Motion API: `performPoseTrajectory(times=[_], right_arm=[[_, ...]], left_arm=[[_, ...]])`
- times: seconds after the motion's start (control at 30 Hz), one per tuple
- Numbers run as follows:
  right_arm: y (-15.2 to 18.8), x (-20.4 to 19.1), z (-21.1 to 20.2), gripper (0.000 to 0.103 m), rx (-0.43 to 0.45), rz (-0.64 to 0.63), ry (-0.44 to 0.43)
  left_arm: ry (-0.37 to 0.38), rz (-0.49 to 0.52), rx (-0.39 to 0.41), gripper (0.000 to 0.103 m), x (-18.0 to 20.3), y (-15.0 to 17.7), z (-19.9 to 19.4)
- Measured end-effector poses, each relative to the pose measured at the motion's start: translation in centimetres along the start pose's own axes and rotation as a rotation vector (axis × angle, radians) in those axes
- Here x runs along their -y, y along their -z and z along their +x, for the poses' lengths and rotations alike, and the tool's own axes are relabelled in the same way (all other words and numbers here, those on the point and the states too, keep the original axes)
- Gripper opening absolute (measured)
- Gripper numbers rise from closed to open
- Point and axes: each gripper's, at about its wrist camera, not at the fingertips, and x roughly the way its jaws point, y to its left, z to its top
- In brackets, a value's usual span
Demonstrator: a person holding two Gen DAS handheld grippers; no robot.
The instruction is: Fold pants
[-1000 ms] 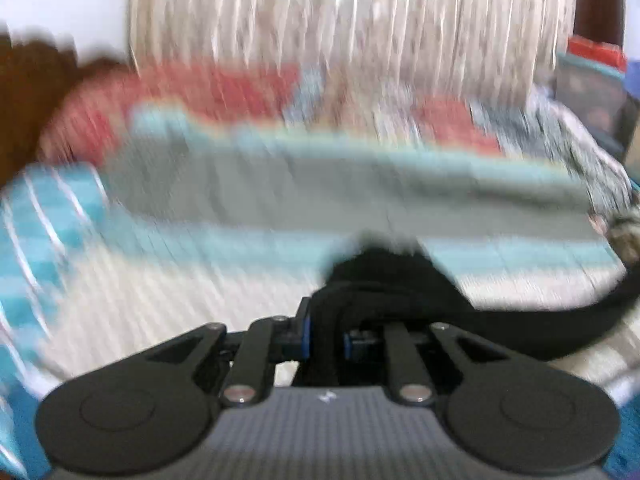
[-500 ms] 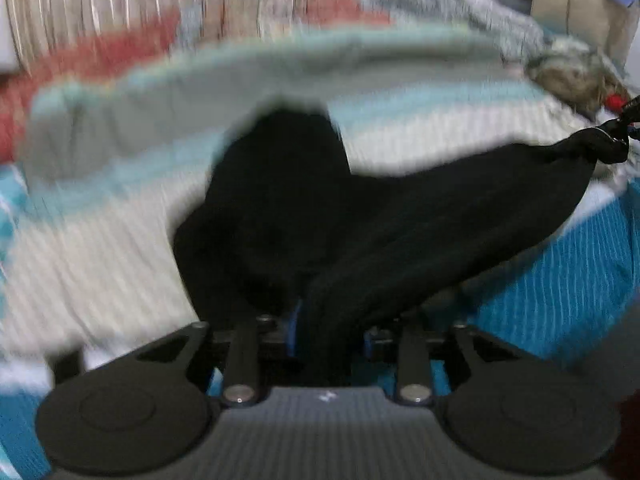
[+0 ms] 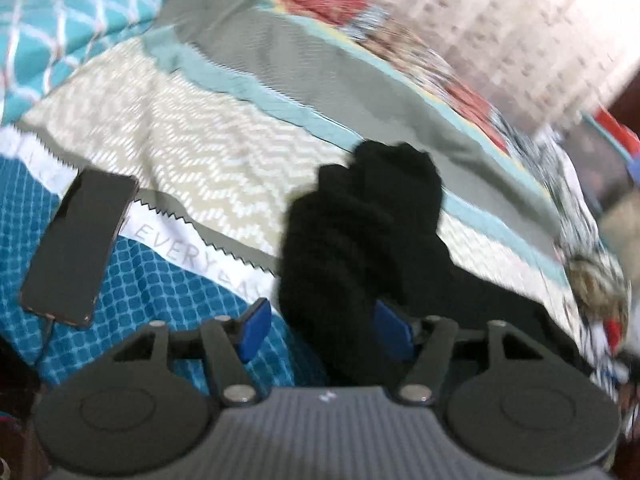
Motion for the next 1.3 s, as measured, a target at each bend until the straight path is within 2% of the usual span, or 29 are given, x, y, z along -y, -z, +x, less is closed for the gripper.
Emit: performPoseTrajectory(times=[0.03, 0.07, 0.13, 0.17, 0.2, 0.23, 0.27, 0.3, 0.37, 0.43, 0.5, 0.57, 0.6, 0.63, 0.67, 0.7, 0.73, 0.77, 0.8, 0.9, 1.0, 1.07, 1.1, 1.13, 1.2, 1.27, 1.3], right_arm=[[0.2, 0.0, 0.0, 0.051, -0.009, 0.006, -0.002], [0.4, 0.1, -0.1, 0.053, -0.027, 0.02, -0.009], [1.0, 0.3, 0.3, 0.06, -0.069, 0.048, -0.029], [1.3, 0.3, 0.7, 0.062, -0.09, 0.059, -0.03], [1.7, 0.2, 0.9, 0.062, -0.106, 0.06, -0.022], [2.0, 0.0, 1.3, 0.062, -0.12, 0.055, -0.016], [2.4, -0.3, 1.8, 0.062, -0.136, 0.05, -0.01], [2.7, -0.6, 2.1, 0.062, -0.146, 0.046, -0.003], [3.1, -1.3, 2.6, 0.064, -0.155, 0.029, 0.02], [3.1, -1.8, 2.7, 0.065, -0.135, 0.007, 0.029], [2.9, -2.3, 3.1, 0.065, -0.128, -0.023, 0.046], [2.9, -2.4, 3.6, 0.065, -0.129, -0.021, 0.055], [2.8, -2.3, 3.7, 0.065, -0.128, -0.011, 0.055], [2.9, -2.3, 3.8, 0.065, -0.125, -0.002, 0.057], [3.0, -2.3, 3.8, 0.065, -0.122, 0.002, 0.062], [3.0, -2.3, 3.8, 0.065, -0.122, 0.004, 0.066], [3.1, -2.3, 3.8, 0.065, -0.123, 0.004, 0.069], [3.1, -2.3, 3.7, 0.065, -0.123, 0.001, 0.071], [3.1, -2.3, 3.6, 0.065, -0.122, -0.003, 0.071], [3.1, -2.4, 3.1, 0.064, -0.12, -0.007, 0.073], [3.3, -2.7, 2.4, 0.064, -0.116, -0.017, 0.069], [3.6, -3.2, 1.4, 0.064, -0.1, -0.042, 0.059], [3.9, -3.5, 0.8, 0.064, -0.088, -0.05, 0.047], [4.3, -3.8, 0.0, 0.065, -0.074, -0.059, 0.021], [5.3, -5.6, -2.0, 0.065, -0.056, -0.143, -0.103], [7.0, -8.7, -3.6, 0.065, -0.05, -0.312, -0.213], [8.0, -10.5, -4.3, 0.065, -0.061, -0.404, -0.266]], left_arm=[[-0.003, -0.031, -0.003, 0.069, -0.3, -0.2, 0.9], [0.004, -0.067, -0.015, 0.082, -0.5, -0.5, 2.0], [0.041, -0.121, -0.047, 0.084, -0.6, -0.6, 4.1], [0.059, -0.121, -0.064, 0.079, -1.0, -0.4, 5.2], [0.073, -0.104, -0.081, 0.057, -0.7, -0.1, 5.6], [0.085, -0.068, -0.106, 0.042, 0.2, 0.1, 6.3], [0.071, -0.029, -0.124, 0.013, 0.9, 0.7, 7.0], [0.058, 0.01, -0.128, 0.011, 1.6, 1.0, 6.9], [0.07, 0.073, -0.077, 0.011, 2.5, 1.0, 4.7], [0.112, 0.078, 0.019, 0.01, 2.6, -0.4, 0.8], [0.119, 0.091, 0.113, 0.009, 2.6, -2.3, -2.6], [0.062, 0.121, 0.201, 0.008, 3.0, -4.4, -5.1], [-0.008, 0.146, 0.257, 0.003, 3.4, -5.1, -6.0], [-0.096, 0.187, 0.31, 0.003, 4.1, -5.6, -6.7], [-0.174, 0.219, 0.338, 0.009, 4.7, -6.1, -6.9], [-0.203, 0.226, 0.343, 0.03, 4.8, -6.5, -6.7], [-0.191, 0.213, 0.335, 0.043, 4.6, -6.8, -6.4], [-0.174, 0.198, 0.325, 0.05, 4.3, -6.8, -5.9], [-0.164, 0.183, 0.295, 0.045, 3.9, -6.7, -4.9], [-0.161, 0.146, 0.183, 0.045, 2.5, -5.3, -2.1], [-0.148, 0.1, 0.104, 0.05, 0.7, -2.8, 0.1], [-0.101, 0.053, 0.052, 0.053, -0.9, -1.4, 1.4], [-0.082, 0.02, 0.033, 0.059, -1.4, -0.7, 1.9], [-0.064, -0.018, 0.017, 0.062, -2.1, -0.1, 2.4], [-0.01, -0.093, -0.025, 0.064, -3.5, 0.9, 3.2], [0.019, -0.13, -0.054, 0.064, -3.9, 1.2, 4.3], [0.009, -0.133, -0.051, 0.065, -3.9, 1.0, 4.6]])
